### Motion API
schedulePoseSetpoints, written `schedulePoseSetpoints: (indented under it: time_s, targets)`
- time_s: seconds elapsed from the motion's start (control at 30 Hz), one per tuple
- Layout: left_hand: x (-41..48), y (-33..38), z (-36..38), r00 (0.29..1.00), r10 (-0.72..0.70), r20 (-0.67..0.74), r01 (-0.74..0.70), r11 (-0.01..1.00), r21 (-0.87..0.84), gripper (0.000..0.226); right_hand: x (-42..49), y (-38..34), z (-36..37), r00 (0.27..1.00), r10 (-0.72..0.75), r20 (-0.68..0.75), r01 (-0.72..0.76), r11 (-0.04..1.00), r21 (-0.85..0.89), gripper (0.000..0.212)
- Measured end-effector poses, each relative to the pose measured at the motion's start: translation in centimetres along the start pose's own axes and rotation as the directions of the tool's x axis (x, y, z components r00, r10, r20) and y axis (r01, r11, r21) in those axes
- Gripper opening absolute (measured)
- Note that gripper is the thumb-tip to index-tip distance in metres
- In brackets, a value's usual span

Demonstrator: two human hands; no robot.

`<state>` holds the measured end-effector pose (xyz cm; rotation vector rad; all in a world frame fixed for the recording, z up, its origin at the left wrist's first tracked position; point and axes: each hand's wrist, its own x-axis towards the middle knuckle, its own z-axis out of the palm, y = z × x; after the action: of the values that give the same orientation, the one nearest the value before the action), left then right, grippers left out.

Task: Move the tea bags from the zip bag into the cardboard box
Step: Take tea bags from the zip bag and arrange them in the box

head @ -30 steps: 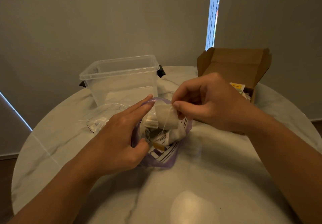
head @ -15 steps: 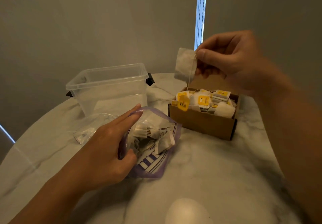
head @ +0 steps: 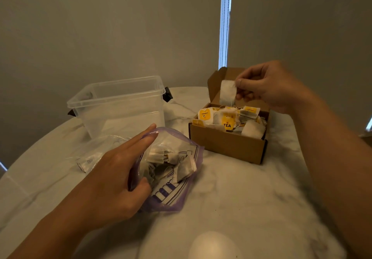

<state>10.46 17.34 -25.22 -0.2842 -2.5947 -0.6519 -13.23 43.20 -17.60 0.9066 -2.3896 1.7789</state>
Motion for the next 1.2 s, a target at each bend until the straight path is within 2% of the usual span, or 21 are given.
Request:
schedulePoseSetpoints:
  time_s: [0.1, 0.17, 0.23, 0.3, 0.4, 0.53, 0.6, 0.7, 0.8, 0.9, 1.07, 1.2]
  targets:
    - [0.0, 0.0, 0.0, 1.0, -0.01, 0.004, 0.01, 1.0, -0.005, 0.082, 0.6, 2.0, 0.2, 0.991, 0.105, -0.082, -0.119, 0.975, -0.187, 0.004]
    - [0.0, 0.0, 0.0, 1.0, -0.009, 0.006, 0.009, 1.0, -0.001, 0.083, 1.0, 3.1, 0.4, 0.986, 0.097, -0.136, -0.139, 0.928, -0.347, 0.005]
    - [0.1, 0.0, 0.0, 1.0, -0.004, 0.01, 0.004, 1.0, -0.007, 0.08, 1.1, 3.7, 0.4, 0.985, 0.066, -0.156, -0.131, 0.884, -0.449, 0.002]
    - [0.1, 0.1, -0.1, 1.0, 0.002, 0.013, -0.002, 1.0, -0.014, 0.078, 1.2, 3.8, 0.5, 0.981, 0.025, -0.191, -0.127, 0.831, -0.542, 0.009]
    - [0.0, 0.0, 0.0, 1.0, -0.002, 0.007, 0.002, 1.0, -0.012, 0.082, 0.9, 3.3, 0.6, 0.966, -0.066, -0.249, -0.102, 0.79, -0.605, 0.015]
    - [0.1, 0.1, 0.0, 1.0, -0.002, 0.008, 0.002, 1.0, -0.011, 0.08, -0.6, 1.4, 1.6, 0.95, -0.229, -0.212, 0.061, 0.803, -0.593, 0.01]
    - [0.1, 0.0, 0.0, 1.0, 0.01, 0.004, -0.01, 1.0, 0.0, 0.079, -1.9, 0.1, 3.0, 0.948, -0.283, -0.142, 0.168, 0.83, -0.532, 0.008]
    - [0.1, -0.1, 0.0, 1.0, -0.012, 0.005, 0.012, 1.0, -0.002, 0.079, -4.6, -2.0, 5.5, 0.945, -0.323, 0.05, 0.318, 0.874, -0.368, 0.008]
    - [0.2, 0.2, 0.0, 1.0, 0.0, -0.003, 0.0, 1.0, -0.013, 0.077, -6.8, -3.2, 7.7, 0.901, -0.34, 0.269, 0.409, 0.872, -0.267, 0.011]
    - [0.2, 0.3, 0.0, 1.0, -0.001, 0.001, 0.001, 1.0, -0.015, 0.078, -8.2, -3.5, 9.7, 0.832, -0.332, 0.445, 0.473, 0.843, -0.255, 0.016]
    - [0.2, 0.2, 0.1, 1.0, -0.003, -0.017, 0.003, 1.0, 0.001, 0.08, -9.1, -3.4, 12.0, 0.703, -0.32, 0.636, 0.653, 0.644, -0.398, 0.023]
    - [0.3, 0.6, 0.2, 1.0, -0.001, -0.022, 0.0, 1.0, -0.029, 0.078, -9.2, -3.2, 13.8, 0.641, -0.18, 0.746, 0.73, 0.445, -0.52, 0.028]
